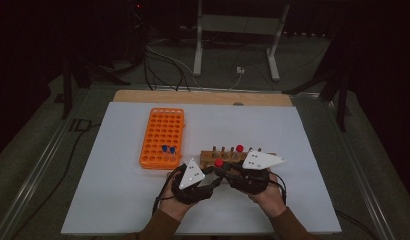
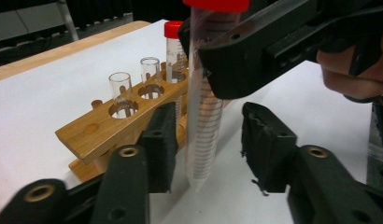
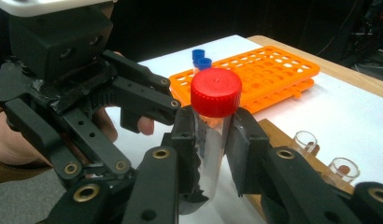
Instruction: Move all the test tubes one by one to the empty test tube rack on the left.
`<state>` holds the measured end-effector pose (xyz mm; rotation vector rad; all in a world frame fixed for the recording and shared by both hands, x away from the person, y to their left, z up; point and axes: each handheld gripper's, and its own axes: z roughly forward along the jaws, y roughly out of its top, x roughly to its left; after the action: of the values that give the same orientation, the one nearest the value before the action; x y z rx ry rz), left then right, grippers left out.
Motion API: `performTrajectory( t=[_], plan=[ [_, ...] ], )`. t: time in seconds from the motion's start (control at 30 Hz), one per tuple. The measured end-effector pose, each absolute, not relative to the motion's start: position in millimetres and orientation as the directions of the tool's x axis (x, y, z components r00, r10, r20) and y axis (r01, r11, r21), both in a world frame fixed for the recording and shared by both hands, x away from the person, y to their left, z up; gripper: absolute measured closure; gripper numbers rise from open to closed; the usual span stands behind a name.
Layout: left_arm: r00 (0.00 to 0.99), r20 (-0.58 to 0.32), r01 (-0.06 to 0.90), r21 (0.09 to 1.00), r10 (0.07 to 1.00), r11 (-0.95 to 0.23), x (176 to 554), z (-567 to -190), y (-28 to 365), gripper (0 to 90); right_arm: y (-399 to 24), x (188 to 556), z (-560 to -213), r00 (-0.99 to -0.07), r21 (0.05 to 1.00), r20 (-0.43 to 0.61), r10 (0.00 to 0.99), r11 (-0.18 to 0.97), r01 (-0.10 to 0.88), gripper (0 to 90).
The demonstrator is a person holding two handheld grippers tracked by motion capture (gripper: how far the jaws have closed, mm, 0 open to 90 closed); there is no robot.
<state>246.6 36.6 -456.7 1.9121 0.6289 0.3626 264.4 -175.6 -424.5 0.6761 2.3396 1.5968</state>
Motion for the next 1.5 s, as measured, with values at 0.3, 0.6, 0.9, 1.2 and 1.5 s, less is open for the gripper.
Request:
performTrajectory(
  t=[0.3,0.6,0.9,1.2,1.5],
  plan=[
    [0.828,-0.066,0.276,0.913,0.557,-0.301,249,-459,39,71.3,-174,264,-426,-0.873,0.920,0.076,0.482,0.304,0.247,73.8],
    [0.828,-0.088,0.288,0.914,0.554,-0.286,250,-459,42,74.9,-173,264,-427,-0.876,0.921,0.076,0.477,0.303,0.245,73.9],
    [0.817,-0.070,0.288,0.909,0.572,-0.301,252,-459,45,75.3,-176,266,-426,-0.865,0.927,0.106,0.490,0.265,0.264,48.6],
    [0.791,-0.063,0.290,0.914,0.608,-0.284,256,-454,59,75.3,-184,273,-425,-0.812,0.924,0.131,0.569,0.227,0.307,20.1],
    [0.754,-0.058,0.290,0.923,0.655,-0.252,262,-446,81,75.1,-193,280,-425,-0.747,0.920,0.109,0.656,0.218,0.325,4.2]
  ],
)
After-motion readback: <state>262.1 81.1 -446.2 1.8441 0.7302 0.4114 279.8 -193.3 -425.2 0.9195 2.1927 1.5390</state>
